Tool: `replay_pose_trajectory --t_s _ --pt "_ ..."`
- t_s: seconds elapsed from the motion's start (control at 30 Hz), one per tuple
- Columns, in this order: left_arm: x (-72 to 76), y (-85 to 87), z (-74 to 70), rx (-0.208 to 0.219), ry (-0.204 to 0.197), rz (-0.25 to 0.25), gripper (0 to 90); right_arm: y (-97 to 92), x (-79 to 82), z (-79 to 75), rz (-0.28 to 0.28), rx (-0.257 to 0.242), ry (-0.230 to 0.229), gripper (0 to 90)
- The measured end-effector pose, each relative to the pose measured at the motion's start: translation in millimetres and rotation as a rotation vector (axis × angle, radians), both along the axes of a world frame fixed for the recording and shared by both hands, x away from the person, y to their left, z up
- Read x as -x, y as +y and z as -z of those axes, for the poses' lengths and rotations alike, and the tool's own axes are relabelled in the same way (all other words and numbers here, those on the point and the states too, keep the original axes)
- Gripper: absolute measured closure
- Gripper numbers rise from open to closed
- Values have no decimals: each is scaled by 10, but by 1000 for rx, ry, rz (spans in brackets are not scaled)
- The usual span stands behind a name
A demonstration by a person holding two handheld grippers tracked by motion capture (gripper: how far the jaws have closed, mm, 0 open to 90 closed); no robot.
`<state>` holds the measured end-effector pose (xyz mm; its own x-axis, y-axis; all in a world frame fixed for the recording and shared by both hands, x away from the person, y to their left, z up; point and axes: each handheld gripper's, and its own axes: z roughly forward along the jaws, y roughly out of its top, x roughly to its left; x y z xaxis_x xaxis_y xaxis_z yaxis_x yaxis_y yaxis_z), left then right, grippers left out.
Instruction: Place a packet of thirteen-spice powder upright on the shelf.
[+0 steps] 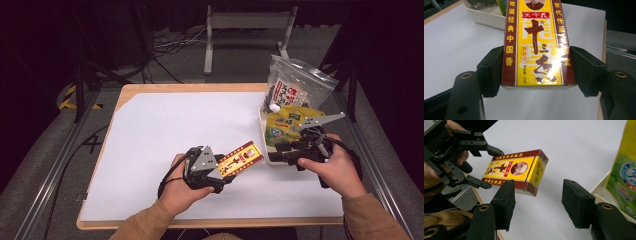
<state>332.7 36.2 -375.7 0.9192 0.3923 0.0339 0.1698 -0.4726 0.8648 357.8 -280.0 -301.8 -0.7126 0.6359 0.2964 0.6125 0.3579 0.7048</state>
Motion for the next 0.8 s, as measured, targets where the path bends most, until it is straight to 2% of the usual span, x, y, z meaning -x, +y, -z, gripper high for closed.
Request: replay_pose_trajectory --t_s 0.27,0.4,0.47,0.6,0.73,0.8 --pt "52 69 59 36 -24 -31 323 141 -34 -55 -20 7 -2 427" --pt "69 100 144 65 -39 -64 323 180 -45 -86 -20 12 -1 424" --pt "72 105 201 77 -30 -69 322 199 -55 -106 -20 14 -3 423" --pt "105 115 269 103 -57 -94 323 253 -71 -148 -22 17 -10 418" --pt "141 138 299 132 -60 -103 323 315 -90 -163 -31 24 -12 416" --pt "161 147 327 133 -54 -104 322 352 -97 -170 -37 30 -10 416"
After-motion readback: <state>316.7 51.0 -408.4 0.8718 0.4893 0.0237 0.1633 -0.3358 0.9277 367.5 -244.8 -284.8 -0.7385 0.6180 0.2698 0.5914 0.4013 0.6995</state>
